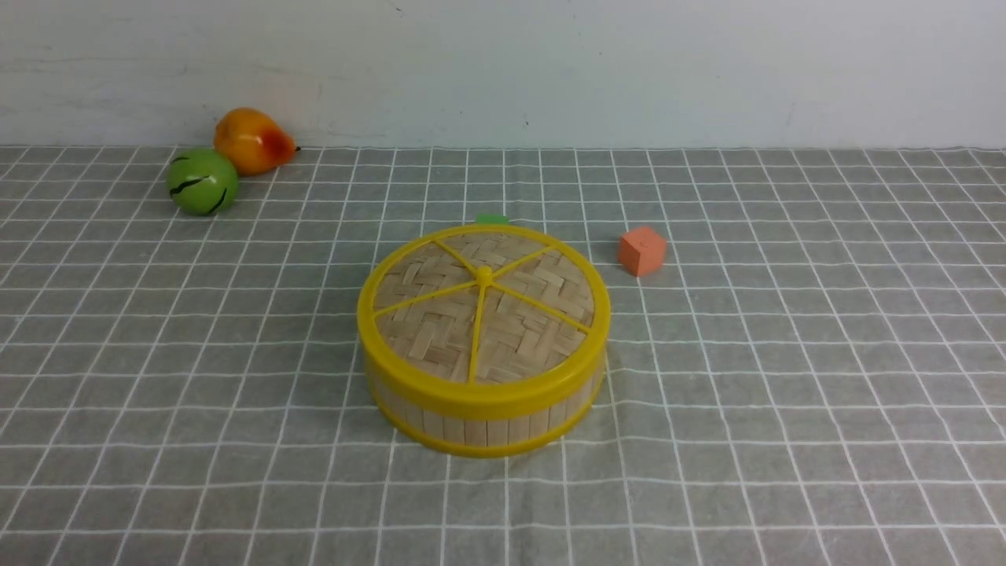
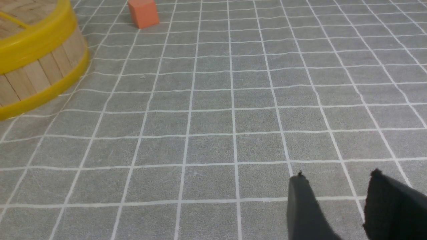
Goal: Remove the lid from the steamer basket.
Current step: Use the left arm to lift the lid of the steamer
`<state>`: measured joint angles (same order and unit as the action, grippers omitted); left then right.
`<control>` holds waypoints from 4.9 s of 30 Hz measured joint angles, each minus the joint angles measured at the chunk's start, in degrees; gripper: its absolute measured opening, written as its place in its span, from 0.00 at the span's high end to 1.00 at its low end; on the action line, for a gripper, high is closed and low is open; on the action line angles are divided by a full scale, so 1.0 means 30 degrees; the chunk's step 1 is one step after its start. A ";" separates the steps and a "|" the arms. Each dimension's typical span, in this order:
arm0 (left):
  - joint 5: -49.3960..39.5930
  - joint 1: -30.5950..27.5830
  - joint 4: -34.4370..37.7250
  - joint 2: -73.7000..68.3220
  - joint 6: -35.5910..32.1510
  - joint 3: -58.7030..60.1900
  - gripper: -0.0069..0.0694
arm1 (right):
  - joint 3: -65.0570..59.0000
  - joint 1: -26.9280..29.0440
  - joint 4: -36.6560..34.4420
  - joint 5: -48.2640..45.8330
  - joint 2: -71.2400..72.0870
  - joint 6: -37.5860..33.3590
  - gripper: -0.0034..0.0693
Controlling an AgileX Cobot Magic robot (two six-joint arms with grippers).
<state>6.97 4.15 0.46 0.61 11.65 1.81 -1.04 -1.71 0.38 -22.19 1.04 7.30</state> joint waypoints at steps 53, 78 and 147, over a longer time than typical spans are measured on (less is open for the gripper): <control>-1.0027 0.6410 -1.3738 -2.5541 1.3820 -2.5921 0.93 | 0.0000 0.0000 0.0000 0.0000 0.0000 0.0000 0.62; -2.6073 0.8184 -0.0154 -4.3086 -0.1036 -4.4516 0.61 | 0.0000 0.0000 0.0000 0.0000 0.0000 0.0000 0.62; -2.6053 0.8372 -0.1367 -4.3585 0.0907 -4.3783 0.48 | 0.0000 0.0000 -0.0001 0.0000 0.0000 0.0000 0.62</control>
<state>-71.19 29.26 -3.64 -130.14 14.37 -129.54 -1.04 -1.71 0.38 -22.19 1.04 7.30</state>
